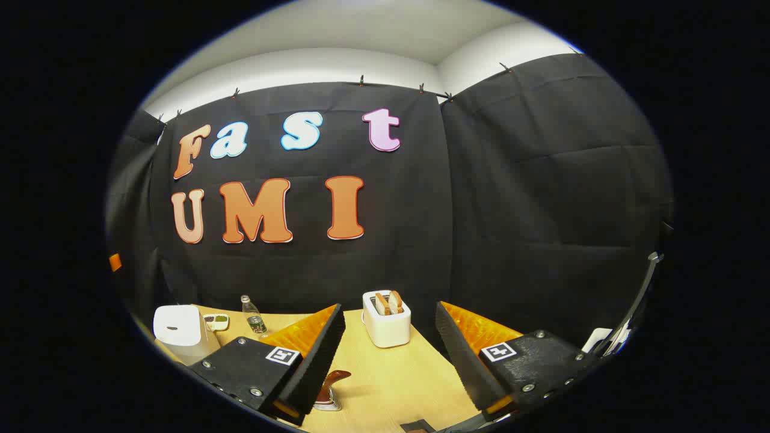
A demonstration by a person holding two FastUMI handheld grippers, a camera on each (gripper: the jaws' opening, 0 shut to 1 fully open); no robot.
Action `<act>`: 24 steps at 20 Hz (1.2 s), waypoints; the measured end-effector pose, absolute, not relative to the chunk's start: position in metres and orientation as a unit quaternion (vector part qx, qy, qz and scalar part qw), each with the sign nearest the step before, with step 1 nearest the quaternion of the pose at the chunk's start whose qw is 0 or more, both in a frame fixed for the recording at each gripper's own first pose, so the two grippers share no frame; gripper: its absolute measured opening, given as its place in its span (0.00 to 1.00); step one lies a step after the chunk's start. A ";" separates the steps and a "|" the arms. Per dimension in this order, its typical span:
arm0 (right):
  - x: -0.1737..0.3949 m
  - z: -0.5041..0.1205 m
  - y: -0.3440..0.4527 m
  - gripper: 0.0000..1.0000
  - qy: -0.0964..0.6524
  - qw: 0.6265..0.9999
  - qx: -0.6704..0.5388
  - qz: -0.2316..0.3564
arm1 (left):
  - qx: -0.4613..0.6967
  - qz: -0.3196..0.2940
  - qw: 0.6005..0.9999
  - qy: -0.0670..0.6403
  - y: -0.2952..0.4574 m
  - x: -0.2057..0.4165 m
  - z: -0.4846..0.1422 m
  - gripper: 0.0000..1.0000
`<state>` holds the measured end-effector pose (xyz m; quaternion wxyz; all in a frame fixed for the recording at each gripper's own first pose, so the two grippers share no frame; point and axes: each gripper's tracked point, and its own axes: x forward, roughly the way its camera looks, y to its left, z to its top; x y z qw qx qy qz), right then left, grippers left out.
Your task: Close the left gripper, press the button to open the rice cooker; take a wooden spoon from the chopstick holder with the right hand, scoop a spoonful of rice and pour it into the rice cooker, then put the wooden spoon back into the chopstick holder.
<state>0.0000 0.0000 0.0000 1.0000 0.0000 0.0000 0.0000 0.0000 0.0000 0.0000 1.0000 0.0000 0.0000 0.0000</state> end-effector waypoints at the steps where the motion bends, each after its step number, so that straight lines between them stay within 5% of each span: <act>1: -0.001 -0.001 -0.002 1.00 0.001 1.000 0.002 -0.002 | 0.003 -0.001 1.000 -0.001 0.000 -0.001 0.001 1.00; 2: -0.002 0.000 -0.003 0.94 0.001 1.000 0.002 -0.004 | 0.004 -0.001 1.000 -0.001 -0.001 -0.002 0.002 1.00; 16: -0.005 -0.001 0.001 0.94 -0.001 1.000 -0.018 -0.007 | 0.010 0.016 1.000 0.003 0.011 -0.007 0.006 1.00; 22: -0.005 0.000 0.004 0.94 -0.002 1.000 -0.021 -0.006 | 0.039 0.015 0.999 0.004 0.010 -0.010 0.013 0.58; 24: -0.005 -0.001 0.005 0.94 -0.001 1.000 -0.021 -0.005 | 0.051 0.016 0.999 -0.002 0.006 -0.009 0.014 0.36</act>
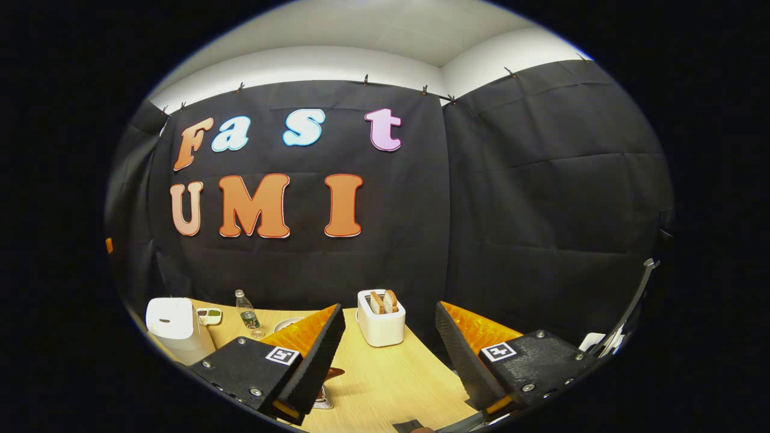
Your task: Close the left gripper, press the button to open the rice cooker; take a wooden spoon from the chopstick holder with the right hand, scoop a spoonful of rice and pour it into the rice cooker, then put the wooden spoon back into the chopstick holder.
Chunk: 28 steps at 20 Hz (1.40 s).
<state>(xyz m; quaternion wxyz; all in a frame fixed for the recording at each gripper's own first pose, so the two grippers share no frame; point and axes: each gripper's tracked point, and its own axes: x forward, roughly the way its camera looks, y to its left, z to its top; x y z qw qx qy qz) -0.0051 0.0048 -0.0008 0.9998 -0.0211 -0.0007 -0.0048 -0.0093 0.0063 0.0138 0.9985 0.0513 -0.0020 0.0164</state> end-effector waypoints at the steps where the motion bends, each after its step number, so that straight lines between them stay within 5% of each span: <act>1: -0.005 -0.002 0.007 0.94 0.000 1.000 -0.021 -0.003 | 0.058 0.031 0.998 -0.003 0.016 -0.008 0.012 0.20; 5: -0.004 -0.003 0.008 0.94 0.004 1.000 -0.021 -0.001 | 0.034 0.027 0.999 0.011 0.014 -0.002 -0.001 0.05; 28: -0.009 -0.023 -0.034 0.94 0.036 0.998 -0.024 -0.053 | -0.026 0.000 0.965 0.260 0.032 0.116 -0.234 0.05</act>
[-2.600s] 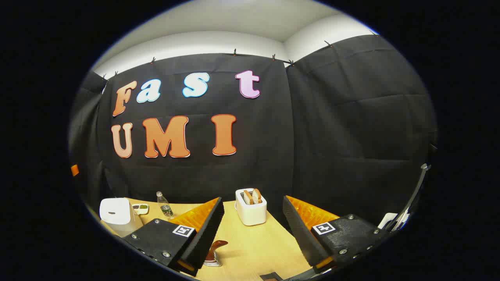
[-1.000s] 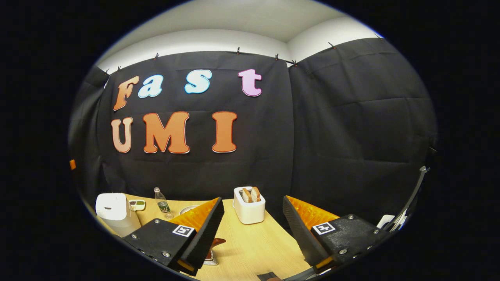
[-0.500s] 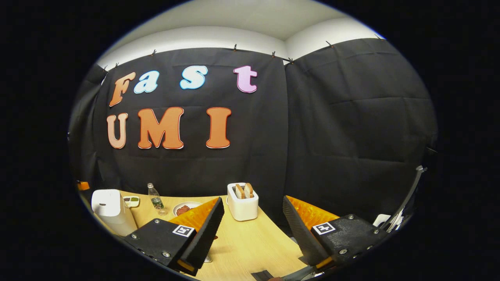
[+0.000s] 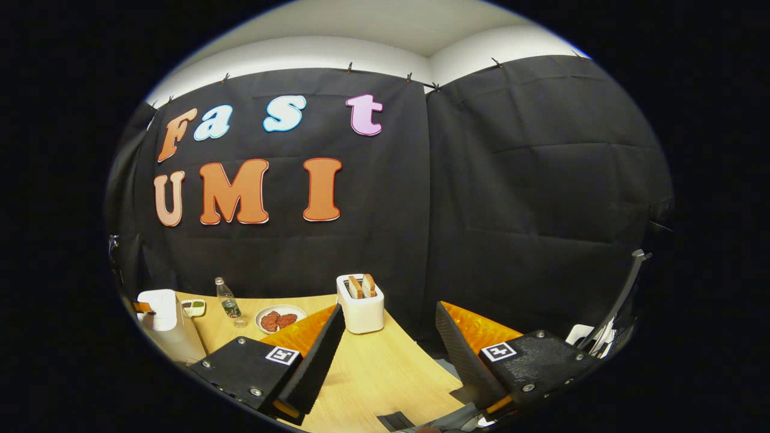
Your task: Close the left gripper, press the button to open the rice cooker; take a wooden spoon from the chopstick holder with the right hand, scoop a spoonful of rice and pour it into the rice cooker, then put the wooden spoon back into the chopstick holder.
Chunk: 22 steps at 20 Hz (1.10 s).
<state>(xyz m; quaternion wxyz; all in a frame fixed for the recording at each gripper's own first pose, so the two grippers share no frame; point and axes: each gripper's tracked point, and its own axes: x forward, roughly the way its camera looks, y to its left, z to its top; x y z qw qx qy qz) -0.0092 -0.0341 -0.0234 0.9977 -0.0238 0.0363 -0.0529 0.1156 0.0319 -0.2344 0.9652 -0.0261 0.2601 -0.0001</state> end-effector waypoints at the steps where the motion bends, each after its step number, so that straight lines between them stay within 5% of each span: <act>1: -0.009 -0.026 -0.036 0.94 0.039 0.997 -0.025 -0.056 | -0.027 -0.001 0.966 0.257 0.033 0.113 -0.234 0.05; 11: -0.010 -0.038 -0.025 0.94 0.050 0.998 -0.012 -0.041 | -0.029 0.015 0.965 0.261 0.033 0.110 -0.232 0.05; 22: 0.006 -0.072 0.023 0.95 0.071 0.997 0.032 0.022 | 0.017 0.023 0.992 0.120 0.037 0.082 -0.088 0.05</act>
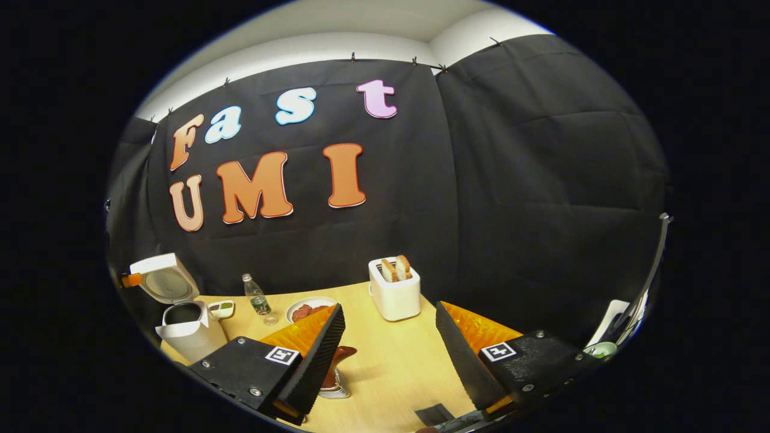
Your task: Close the left gripper, press the button to open the rice cooker; take a wooden spoon from the chopstick holder with the right hand, scoop a spoonful of rice and pour it into the rice cooker, then put the wooden spoon back into the chopstick holder.
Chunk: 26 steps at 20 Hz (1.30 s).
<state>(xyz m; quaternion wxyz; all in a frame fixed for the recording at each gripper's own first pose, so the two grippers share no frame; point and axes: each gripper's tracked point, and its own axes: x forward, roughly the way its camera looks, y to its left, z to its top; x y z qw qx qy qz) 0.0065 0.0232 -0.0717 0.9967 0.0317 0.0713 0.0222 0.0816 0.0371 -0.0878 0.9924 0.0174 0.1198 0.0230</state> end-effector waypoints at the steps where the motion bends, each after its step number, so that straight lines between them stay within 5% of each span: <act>1: 0.010 -0.075 0.027 0.95 0.070 0.997 0.032 0.027 | 0.017 0.027 0.992 0.118 0.037 0.078 -0.083 0.05; 9: 0.039 -0.147 0.081 0.94 0.145 0.977 0.115 0.104 | 0.022 0.045 0.995 0.083 0.050 0.048 -0.048 0.05; 16: 0.067 -0.205 0.097 0.95 0.211 0.961 0.138 0.113 | 0.011 0.056 0.996 0.072 0.066 0.023 -0.030 0.05; 20: 0.071 -0.224 0.107 0.95 0.239 0.940 0.214 0.120 | 0.002 0.065 0.996 0.057 0.076 0.010 -0.017 0.19; 24: 0.075 -0.239 0.118 0.75 0.260 0.919 0.271 0.120 | 0.001 0.063 0.996 0.061 0.082 0.004 -0.022 0.83; 26: 0.076 -0.241 0.119 0.63 0.263 0.914 0.284 0.123 | 0.007 0.071 0.996 0.057 0.088 0.002 -0.020 0.86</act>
